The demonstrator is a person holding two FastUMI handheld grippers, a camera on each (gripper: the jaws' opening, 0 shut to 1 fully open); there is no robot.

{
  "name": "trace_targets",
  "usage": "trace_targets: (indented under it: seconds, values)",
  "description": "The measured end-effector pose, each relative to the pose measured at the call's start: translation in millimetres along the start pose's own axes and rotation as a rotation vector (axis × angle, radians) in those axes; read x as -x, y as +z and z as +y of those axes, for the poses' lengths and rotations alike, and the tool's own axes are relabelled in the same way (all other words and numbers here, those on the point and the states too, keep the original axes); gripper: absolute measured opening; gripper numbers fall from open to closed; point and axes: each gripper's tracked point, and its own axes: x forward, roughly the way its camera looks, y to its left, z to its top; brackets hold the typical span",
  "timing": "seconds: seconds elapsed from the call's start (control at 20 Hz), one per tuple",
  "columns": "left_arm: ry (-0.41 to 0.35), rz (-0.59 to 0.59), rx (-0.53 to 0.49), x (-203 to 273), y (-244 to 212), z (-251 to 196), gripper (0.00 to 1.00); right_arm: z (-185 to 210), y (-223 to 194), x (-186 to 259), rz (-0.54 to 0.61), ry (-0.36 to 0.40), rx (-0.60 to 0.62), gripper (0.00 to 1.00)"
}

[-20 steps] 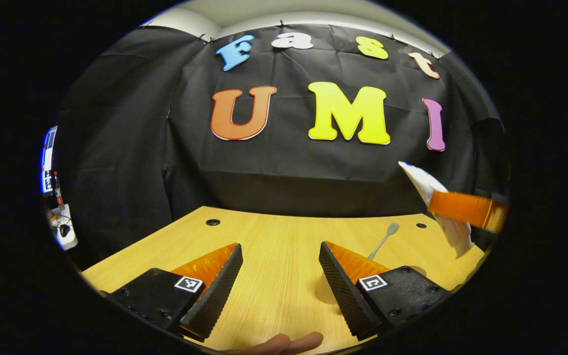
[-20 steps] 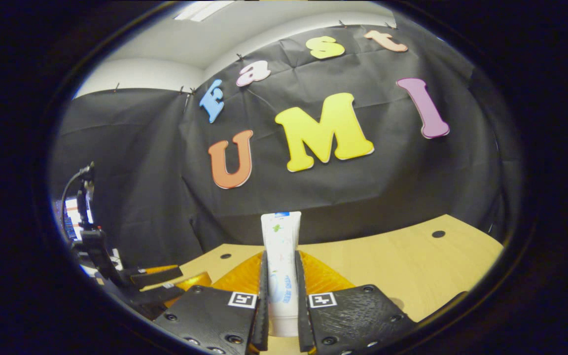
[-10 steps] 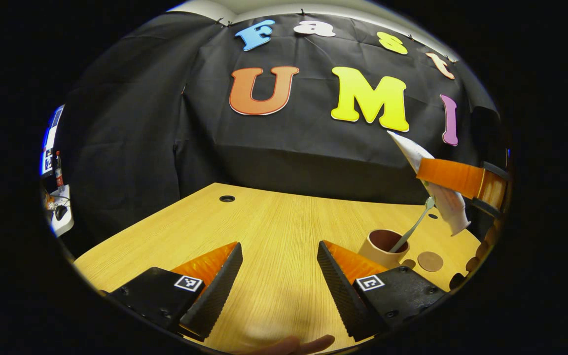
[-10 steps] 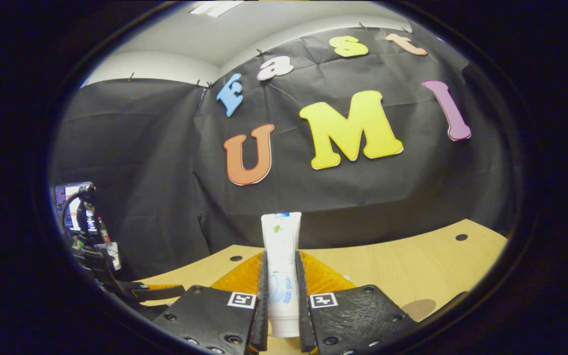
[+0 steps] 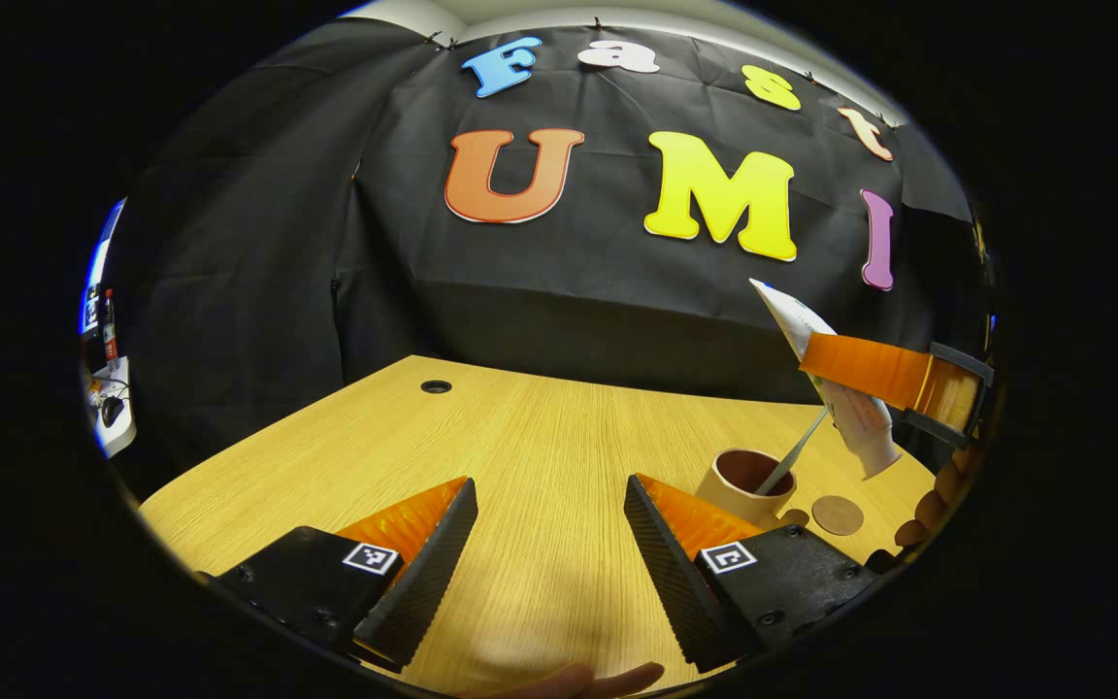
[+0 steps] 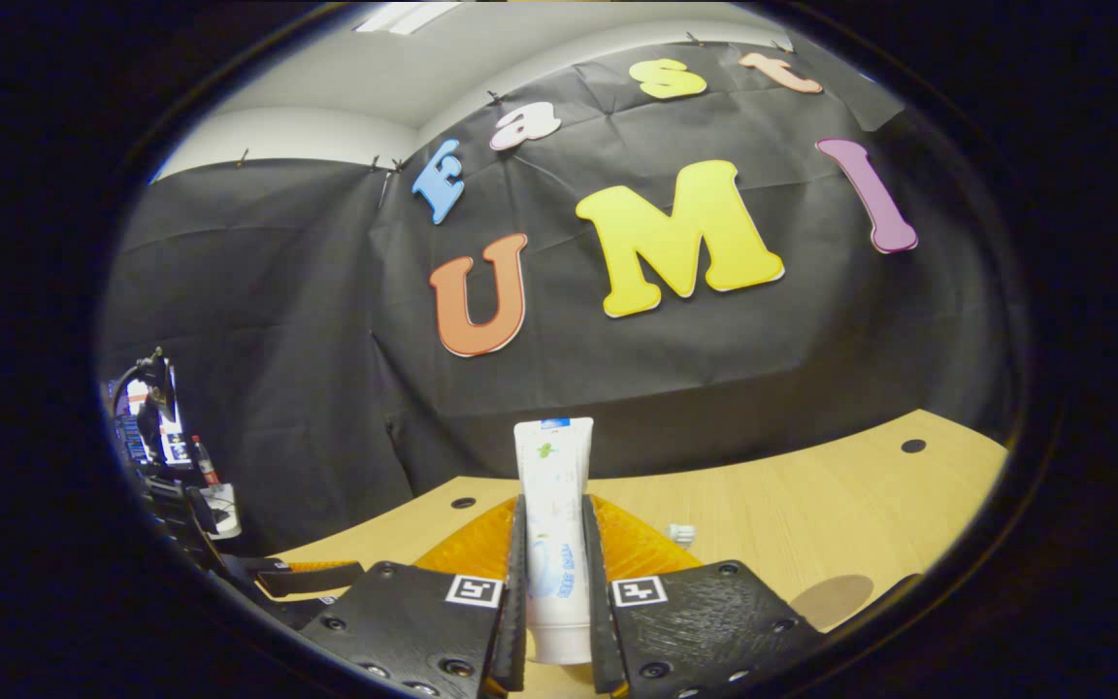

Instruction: Put the toothbrush and toothpaste on the desktop into the cup, then pick up the cup and place it on the coaster on the desktop.

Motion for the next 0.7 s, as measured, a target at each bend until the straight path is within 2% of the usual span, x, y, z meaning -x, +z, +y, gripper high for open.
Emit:
trace_targets:
  seconds: [0.05,0.2,0.7]
  values:
    - [0.001,0.006,0.002,0,-2,0,0.97,1,1,1,-0.002,0.004,-0.003,0.3]
    - [-0.005,0.019,0.011,-1,-5,-4,0.97,-3,0,-1,0.0,0.0,-0.012,0.28]
    - [-0.006,0.03,0.006,0,-8,-8,0.97,-9,-8,-4,0.022,-0.017,0.017,0.3]
